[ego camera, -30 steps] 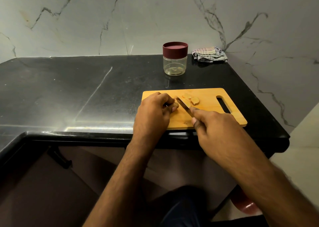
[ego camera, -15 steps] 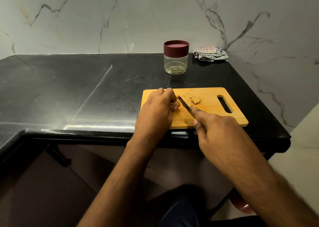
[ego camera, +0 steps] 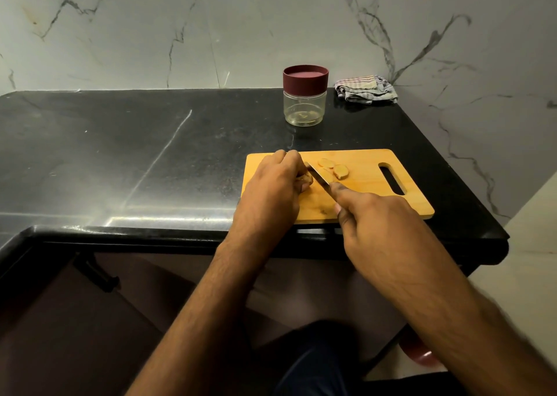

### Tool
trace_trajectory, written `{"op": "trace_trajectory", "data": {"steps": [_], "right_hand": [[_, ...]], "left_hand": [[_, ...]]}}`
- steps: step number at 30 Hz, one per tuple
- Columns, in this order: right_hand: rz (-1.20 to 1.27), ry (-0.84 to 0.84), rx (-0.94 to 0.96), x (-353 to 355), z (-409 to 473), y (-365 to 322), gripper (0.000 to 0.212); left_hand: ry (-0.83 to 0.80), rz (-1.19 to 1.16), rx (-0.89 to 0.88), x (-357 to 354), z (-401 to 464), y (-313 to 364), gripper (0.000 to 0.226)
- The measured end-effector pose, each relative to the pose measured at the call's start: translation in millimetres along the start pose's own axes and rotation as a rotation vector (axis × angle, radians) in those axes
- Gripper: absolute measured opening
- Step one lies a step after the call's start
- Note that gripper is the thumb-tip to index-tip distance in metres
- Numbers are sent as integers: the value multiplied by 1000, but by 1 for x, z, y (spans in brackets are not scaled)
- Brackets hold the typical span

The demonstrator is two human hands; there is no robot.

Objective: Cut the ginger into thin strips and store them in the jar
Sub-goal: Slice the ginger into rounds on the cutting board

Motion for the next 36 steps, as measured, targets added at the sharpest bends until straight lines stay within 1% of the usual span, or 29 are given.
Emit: {"op": "trace_trajectory", "data": {"steps": [4, 7, 11, 15, 20, 23, 26, 28, 30, 32, 36], "right_hand": [[-33, -66, -9, -6, 11, -3, 47], [-44, -47, 5, -6, 19, -7, 42], [-40, -54, -6, -10, 27, -10, 46], [-54, -88, 28, -6, 14, -6, 40], [-94, -114, 11, -5, 18, -6, 47], [-73, -101, -9, -10, 31, -5, 41], [-33, -80, -12, -9, 31, -1, 34], [-15, -105, 3, -7, 22, 4, 31], [13, -123, 4, -4, 12, 8, 31], [28, -99, -8, -4, 12, 11, 33], [-26, -93, -44, -12, 22, 9, 37]], "left_hand": [[16, -36, -8, 2, 1, -1, 19], [31, -47, -7, 3, 1, -1, 20], [67, -64, -4, 3, 0, -3, 15], [77, -53, 10, 4, -2, -2, 10], [63, -37, -15, 5, -1, 1, 17], [65, -39, -14, 5, -1, 0, 18], [88, -58, -3, 6, -3, -1, 11], [89, -52, 12, 6, -2, -2, 7], [83, -41, 17, 6, -2, -3, 5], [86, -41, 2, 6, -1, -3, 5], [93, -65, 12, 6, -3, -5, 10]]}}
Point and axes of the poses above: each hand's wrist, its own z-axis towards the middle knuckle, its own x-axis out of the back of the hand, y = z × x, the point moved 9 cm from there along z, towards the middle knuckle, and after that the axes turned 1 degree about x, right-handed, at the moved point
